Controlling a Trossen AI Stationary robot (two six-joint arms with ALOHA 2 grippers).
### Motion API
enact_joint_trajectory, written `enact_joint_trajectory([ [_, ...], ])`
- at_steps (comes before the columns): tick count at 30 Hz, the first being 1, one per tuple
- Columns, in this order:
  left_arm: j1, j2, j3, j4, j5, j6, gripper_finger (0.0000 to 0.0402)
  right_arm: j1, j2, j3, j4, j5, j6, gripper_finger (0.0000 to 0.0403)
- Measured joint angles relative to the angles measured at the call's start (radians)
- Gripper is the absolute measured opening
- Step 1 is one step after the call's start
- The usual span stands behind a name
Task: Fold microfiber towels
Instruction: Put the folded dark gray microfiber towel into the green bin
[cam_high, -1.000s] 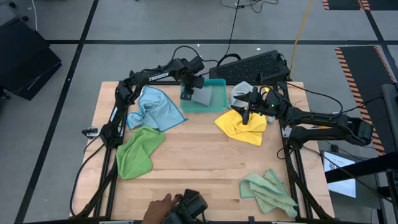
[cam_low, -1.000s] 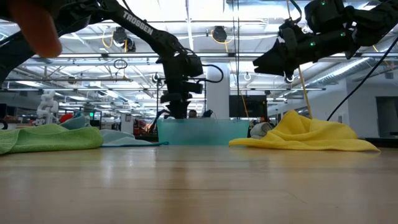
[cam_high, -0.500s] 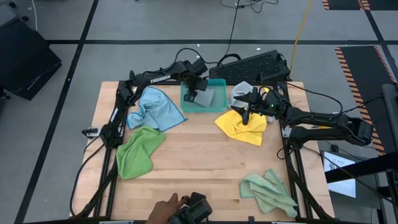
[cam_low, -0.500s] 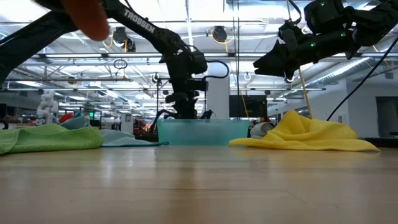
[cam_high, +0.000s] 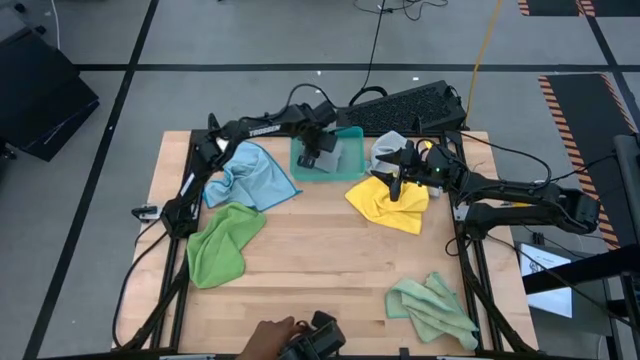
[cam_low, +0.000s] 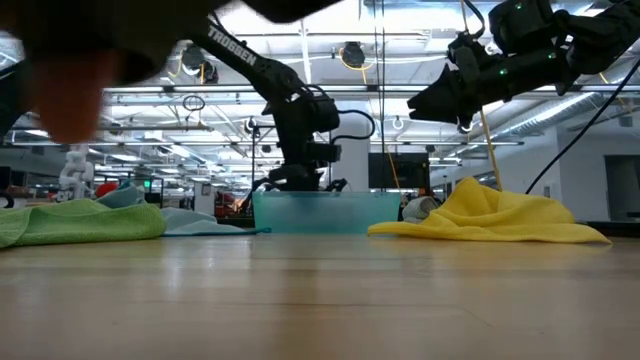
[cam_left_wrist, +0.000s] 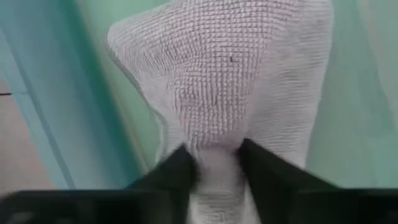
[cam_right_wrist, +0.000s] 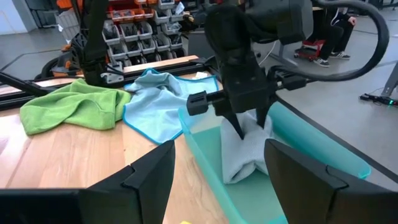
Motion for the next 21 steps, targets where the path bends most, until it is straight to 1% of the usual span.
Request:
enact_joint_trajectory([
  [2, 0.0, -0.001, 0.0, -0.002, 0.0, 0.0, 0.0041, 0.0, 0.0, 0.0, 0.005, 0.0, -0.003, 0.0238],
  [3, -0.001, -0.005, 0.002, -0.005, -0.001, -0.018, 0.0022, 0.0, 0.0, 0.0, 0.008, 0.0, -0.003, 0.0238],
  [5, 0.0, -0.012, 0.004, -0.02, -0.001, -0.043, 0.0018, 0.0, 0.0, 0.0, 0.007, 0.0, -0.003, 0.0238],
  [8, 0.001, -0.048, 0.004, -0.12, 0.021, -0.052, 0.001, 0.0, 0.0, 0.0, 0.007, 0.0, -0.003, 0.0238],
  [13, 0.009, -0.119, 0.006, -0.289, 0.132, -0.137, 0.0009, 0.0, 0.0, 0.0, 0.008, 0.0, -0.006, 0.0238],
  [17, 0.017, -0.109, 0.005, -0.373, 0.239, -0.151, 0.0007, 0.001, 0.0, 0.0, 0.022, 0.0, -0.01, 0.0238],
  [21, 0.019, -0.07, 0.005, -0.364, 0.26, -0.119, 0.0011, 0.005, 0.0, 0.0, 0.025, 0.0, -0.007, 0.0238],
])
